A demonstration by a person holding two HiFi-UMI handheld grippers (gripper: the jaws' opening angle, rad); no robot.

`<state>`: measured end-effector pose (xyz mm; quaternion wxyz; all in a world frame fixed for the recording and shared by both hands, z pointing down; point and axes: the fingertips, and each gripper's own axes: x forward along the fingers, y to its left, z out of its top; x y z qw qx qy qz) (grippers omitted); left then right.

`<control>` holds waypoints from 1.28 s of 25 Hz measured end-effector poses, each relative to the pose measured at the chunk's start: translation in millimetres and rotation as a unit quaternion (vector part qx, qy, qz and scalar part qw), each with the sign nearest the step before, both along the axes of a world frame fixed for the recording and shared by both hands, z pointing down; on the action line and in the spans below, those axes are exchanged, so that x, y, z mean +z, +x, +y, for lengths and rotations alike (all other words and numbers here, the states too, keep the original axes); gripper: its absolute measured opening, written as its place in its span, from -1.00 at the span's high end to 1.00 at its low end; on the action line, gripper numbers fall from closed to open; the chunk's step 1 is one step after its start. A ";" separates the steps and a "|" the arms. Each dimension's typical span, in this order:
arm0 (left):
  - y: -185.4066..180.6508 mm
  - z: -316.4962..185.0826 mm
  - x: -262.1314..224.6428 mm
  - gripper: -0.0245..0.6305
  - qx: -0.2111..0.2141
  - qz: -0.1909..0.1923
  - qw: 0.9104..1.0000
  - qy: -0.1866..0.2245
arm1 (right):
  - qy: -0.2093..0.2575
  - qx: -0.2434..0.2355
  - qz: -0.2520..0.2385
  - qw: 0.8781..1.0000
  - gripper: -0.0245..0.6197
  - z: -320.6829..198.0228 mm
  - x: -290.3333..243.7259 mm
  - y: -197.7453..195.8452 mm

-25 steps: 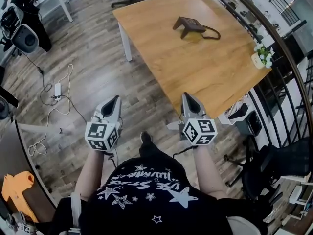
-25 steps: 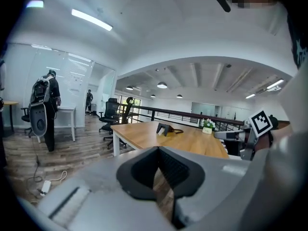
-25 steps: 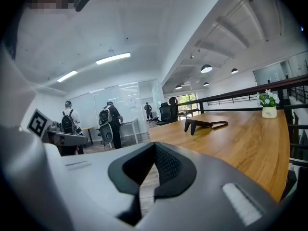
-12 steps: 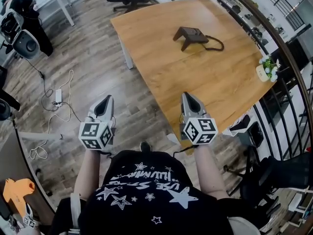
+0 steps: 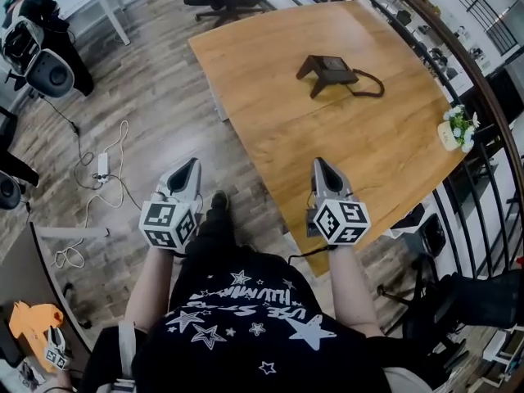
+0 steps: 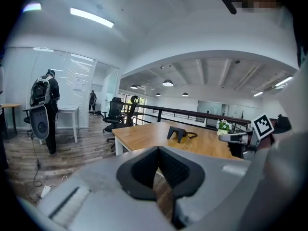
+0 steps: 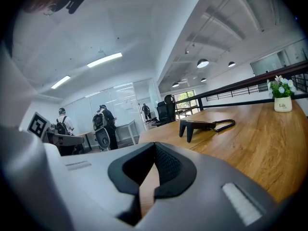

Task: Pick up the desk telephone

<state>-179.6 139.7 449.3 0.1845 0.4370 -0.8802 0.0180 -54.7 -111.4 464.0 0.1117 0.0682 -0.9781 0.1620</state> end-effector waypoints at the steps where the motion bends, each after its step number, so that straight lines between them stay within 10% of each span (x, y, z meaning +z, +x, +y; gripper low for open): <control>1: -6.1 -5.1 2.5 0.92 0.006 0.003 1.000 0.000 | -0.001 0.007 0.001 1.000 0.92 -3.7 2.0 -1.9; 22: -159.5 -207.1 34.1 0.92 0.189 0.097 0.977 0.006 | -0.021 0.189 0.059 0.980 0.92 -119.0 23.9 -64.0; 32: -149.2 -278.8 72.1 0.92 0.299 0.179 0.936 -0.041 | -0.030 0.284 0.066 0.956 0.92 -138.6 31.7 -49.9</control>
